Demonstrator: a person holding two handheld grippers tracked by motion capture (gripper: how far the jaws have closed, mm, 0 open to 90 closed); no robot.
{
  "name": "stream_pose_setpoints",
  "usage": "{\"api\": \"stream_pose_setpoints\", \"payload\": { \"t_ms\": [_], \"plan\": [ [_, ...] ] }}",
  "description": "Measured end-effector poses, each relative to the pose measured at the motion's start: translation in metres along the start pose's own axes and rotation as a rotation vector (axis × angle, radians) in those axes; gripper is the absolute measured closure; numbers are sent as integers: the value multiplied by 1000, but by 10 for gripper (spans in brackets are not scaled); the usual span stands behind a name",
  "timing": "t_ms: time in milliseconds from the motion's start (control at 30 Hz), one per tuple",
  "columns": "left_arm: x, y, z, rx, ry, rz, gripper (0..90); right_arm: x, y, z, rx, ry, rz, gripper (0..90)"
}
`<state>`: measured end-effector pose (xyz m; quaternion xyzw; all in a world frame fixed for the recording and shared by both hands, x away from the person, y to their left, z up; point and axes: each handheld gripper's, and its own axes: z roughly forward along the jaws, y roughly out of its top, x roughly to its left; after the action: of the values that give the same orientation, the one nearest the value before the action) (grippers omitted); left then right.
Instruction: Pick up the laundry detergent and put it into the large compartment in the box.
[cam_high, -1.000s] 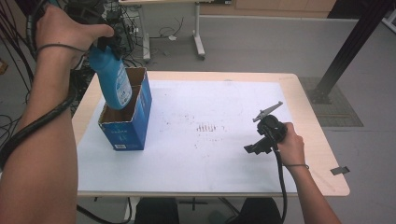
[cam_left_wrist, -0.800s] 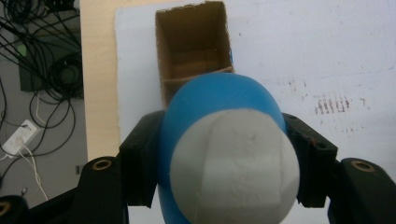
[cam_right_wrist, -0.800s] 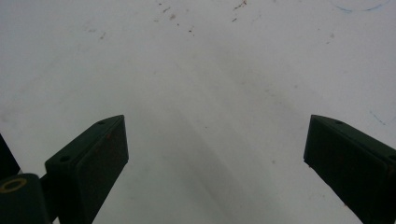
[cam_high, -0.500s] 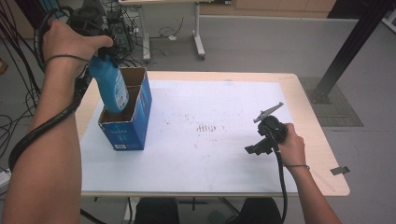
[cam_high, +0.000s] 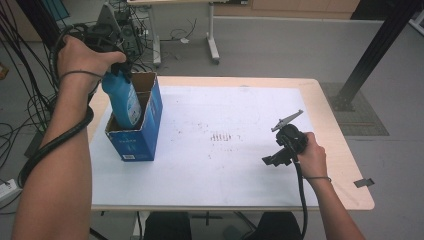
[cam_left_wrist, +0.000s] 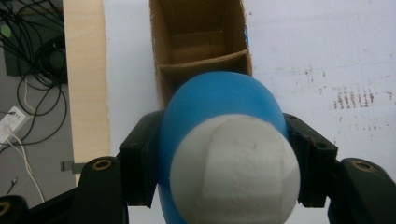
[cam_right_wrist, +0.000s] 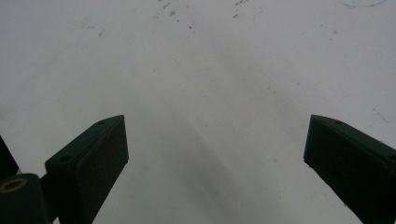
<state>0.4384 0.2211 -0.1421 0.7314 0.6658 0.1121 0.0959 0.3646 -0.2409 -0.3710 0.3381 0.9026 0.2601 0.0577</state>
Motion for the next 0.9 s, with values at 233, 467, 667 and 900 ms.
{"api": "stream_pose_setpoints", "payload": {
  "t_ms": [233, 467, 667, 900],
  "plan": [
    [3, -2, 19, 19, -13, -7, 378, -1, 0, 0, -1, -4, 0, 62],
    [2, -6, 39, 43, -15, -7, 378, -1, -1, 1, 3, -3, 2, 62],
    [3, -9, 55, 61, -19, -11, 378, 0, -1, 3, 5, 2, -2, 62],
    [5, -11, 65, 76, -14, -17, 378, -1, -1, 3, 11, -2, 2, 62]
  ]
}}
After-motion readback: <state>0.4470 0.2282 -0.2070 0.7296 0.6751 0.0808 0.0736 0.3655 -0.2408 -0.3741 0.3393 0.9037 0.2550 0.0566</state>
